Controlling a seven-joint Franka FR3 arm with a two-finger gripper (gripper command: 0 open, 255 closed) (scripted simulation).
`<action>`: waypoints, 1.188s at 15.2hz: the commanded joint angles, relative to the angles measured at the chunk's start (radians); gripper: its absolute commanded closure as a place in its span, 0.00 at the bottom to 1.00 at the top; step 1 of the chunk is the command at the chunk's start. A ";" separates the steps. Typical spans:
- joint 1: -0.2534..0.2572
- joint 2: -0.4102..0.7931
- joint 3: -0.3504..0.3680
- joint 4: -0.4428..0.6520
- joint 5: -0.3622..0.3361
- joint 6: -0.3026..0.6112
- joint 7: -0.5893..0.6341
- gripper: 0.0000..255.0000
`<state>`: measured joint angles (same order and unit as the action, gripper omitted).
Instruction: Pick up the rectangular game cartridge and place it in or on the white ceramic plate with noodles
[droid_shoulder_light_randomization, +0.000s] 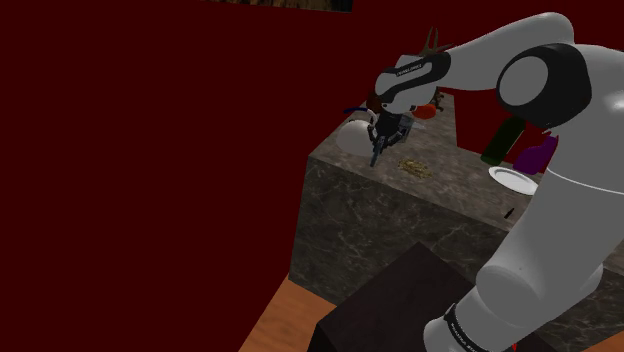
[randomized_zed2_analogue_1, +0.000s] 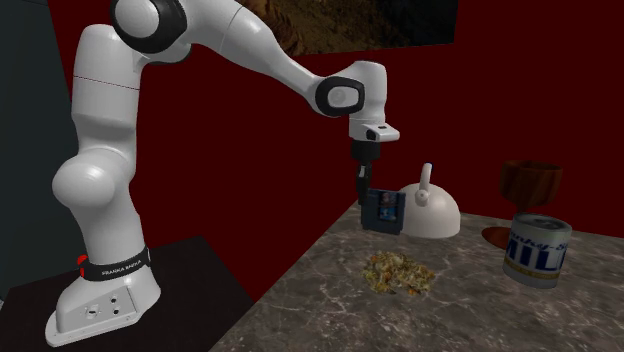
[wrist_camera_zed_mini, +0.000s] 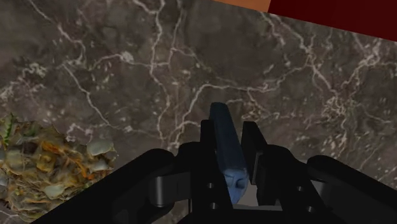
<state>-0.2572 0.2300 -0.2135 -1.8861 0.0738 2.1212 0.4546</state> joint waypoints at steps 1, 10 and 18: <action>0.000 0.001 0.000 0.000 0.000 0.000 0.000 1.00; 0.002 -0.037 -0.003 0.061 -0.012 -0.097 0.009 1.00; 0.003 -0.062 -0.004 0.138 -0.020 -0.198 0.015 1.00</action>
<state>-0.2544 0.1726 -0.2176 -1.7601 0.0554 1.9394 0.4695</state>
